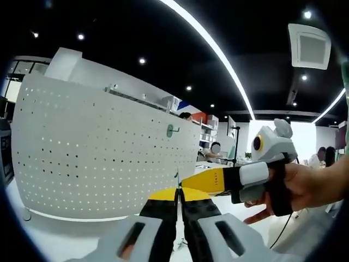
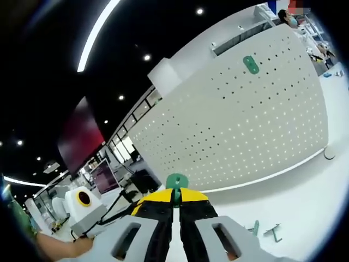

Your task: Insert the hook assembly into the mounting plate slot until the hook locks in place.

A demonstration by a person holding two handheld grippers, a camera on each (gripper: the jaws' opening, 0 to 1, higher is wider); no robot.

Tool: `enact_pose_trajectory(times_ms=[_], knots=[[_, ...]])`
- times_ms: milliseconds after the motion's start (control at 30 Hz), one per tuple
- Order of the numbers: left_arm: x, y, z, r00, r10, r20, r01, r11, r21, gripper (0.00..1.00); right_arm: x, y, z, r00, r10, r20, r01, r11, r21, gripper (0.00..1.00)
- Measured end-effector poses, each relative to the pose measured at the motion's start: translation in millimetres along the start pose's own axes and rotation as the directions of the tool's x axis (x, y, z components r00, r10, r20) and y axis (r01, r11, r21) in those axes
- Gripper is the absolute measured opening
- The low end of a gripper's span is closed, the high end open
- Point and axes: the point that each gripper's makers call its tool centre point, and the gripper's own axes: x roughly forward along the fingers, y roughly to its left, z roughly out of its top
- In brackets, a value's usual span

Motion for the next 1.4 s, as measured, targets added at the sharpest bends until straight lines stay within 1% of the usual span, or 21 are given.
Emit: enact_pose_trajectory(times_ms=[167,233,267,367,433,600,700,800,833,867,1000,1033,1067,1100,1133,1167,1233,1333,1367,1400], knots=[[0.3,-0.8,-0.7,1.0,-0.011,-0.029,0.011,1.0,0.012,0.02,-0.3,1.8,-0.6,1.0,-0.002,0.001,0.002,0.999,-0.041,0.01],[0.6,-0.6,-1.3,0.999,-0.015,-0.047,0.016,1.0,0.011,0.02,-0.4,2.3,-1.0,1.0,-0.004,0.001,0.004,0.997,-0.072,0.01],[0.4,-1.0,-2.2,0.998,-0.022,-0.064,0.023,1.0,0.017,0.02,-0.4,2.8,-1.0,1.0,-0.003,0.0,0.003,0.997,-0.079,0.01],[-0.2,-2.1,-2.1,0.995,-0.034,-0.089,0.039,0.998,0.05,0.03,-0.4,3.0,0.0,1.0,-0.003,0.003,0.003,0.995,-0.102,0.01],[-0.1,-3.3,-1.1,0.994,-0.054,-0.093,0.058,0.997,0.041,0.06,-0.4,2.4,1.1,1.0,-0.003,0.008,0.004,0.994,-0.108,0.01],[-3.8,0.6,4.1,0.995,-0.065,-0.079,0.066,0.998,0.02,0.14,-1.2,2.1,5.6,1.0,-0.005,0.017,0.007,0.991,-0.133,0.01],[-4.9,1.2,7.0,0.995,-0.072,-0.074,0.073,0.997,0.019,0.2,-2.0,2.3,9.0,1.0,-0.006,0.023,0.009,0.988,-0.152,0.01],[-7.2,1.7,11.7,0.995,-0.076,-0.061,0.078,0.996,0.034,0.24,-2.4,1.6,11.5,1.0,-0.008,0.03,0.013,0.986,-0.166,0.01],[-7.4,1.6,12.9,0.995,-0.079,-0.057,0.08,0.996,0.032,0.26,-2.6,1.1,12.3,0.999,-0.01,0.031,0.016,0.985,-0.174,0.01],[-7.5,1.5,13.6,0.995,-0.081,-0.055,0.082,0.996,0.026,0.31,-3.0,1.1,12.4,0.999,-0.011,0.031,0.016,0.984,-0.176,0.01],[-9.3,1.8,11.4,0.994,-0.081,-0.075,0.083,0.996,0.034,0.42,-4.1,0.3,14.4,0.999,-0.013,0.038,0.019,0.984,-0.178,0.01],[-10.2,2.4,11.1,0.994,-0.073,-0.084,0.076,0.997,0.029,0.47,-4.5,0.2,15.1,0.999,-0.013,0.04,0.02,0.984,-0.179,0.01],[-10.5,2.6,11.4,0.994,-0.07,-0.089,0.073,0.997,0.023,0.56,-5.1,-0.2,16.0,0.999,-0.014,0.042,0.021,0.983,-0.181,0.01],[-11.0,4.9,11.9,0.994,-0.053,-0.096,0.054,0.999,0.009,0.63,-5.5,-0.4,16.7,0.999,-0.014,0.043,0.022,0.983,-0.183,0.01],[-11.0,5.8,13.0,0.995,-0.047,-0.093,0.048,0.999,0.012,0.7,-6.1,-1.1,17.6,0.999,-0.016,0.046,0.024,0.982,-0.186,0.01],[-11.3,5.8,14.1,0.995,-0.048,-0.091,0.049,0.999,0.016,0.76,-6.4,-1.6,18.3,0.999,-0.017,0.048,0.026,0.982,-0.187,0.01],[-13.1,4.5,16.5,0.994,-0.065,-0.089,0.068,0.997,0.032,0.76,-7.6,-2.2,20.0,0.998,-0.019,0.052,0.029,0.982,-0.189,0.01],[-14.8,3.9,20.7,0.993,-0.08,-0.082,0.082,0.996,0.022,0.88,-9.2,-3.5,21.9,0.998,-0.023,0.056,0.033,0.98,-0.194,0.01],[-16.0,2.9,22.4,0.992,-0.097,-0.079,0.098,0.995,0.004,0.92,-10.0,-3.8,22.9,0.998,-0.024,0.058,0.035,0.98,-0.196,0.01],[-17.0,4.1,23.5,0.992,-0.097,-0.08,0.098,0.995,0.003,0.94,-10.5,-4.5,23.7,0.998,-0.025,0.06,0.036,0.979,-0.199,0.01]])
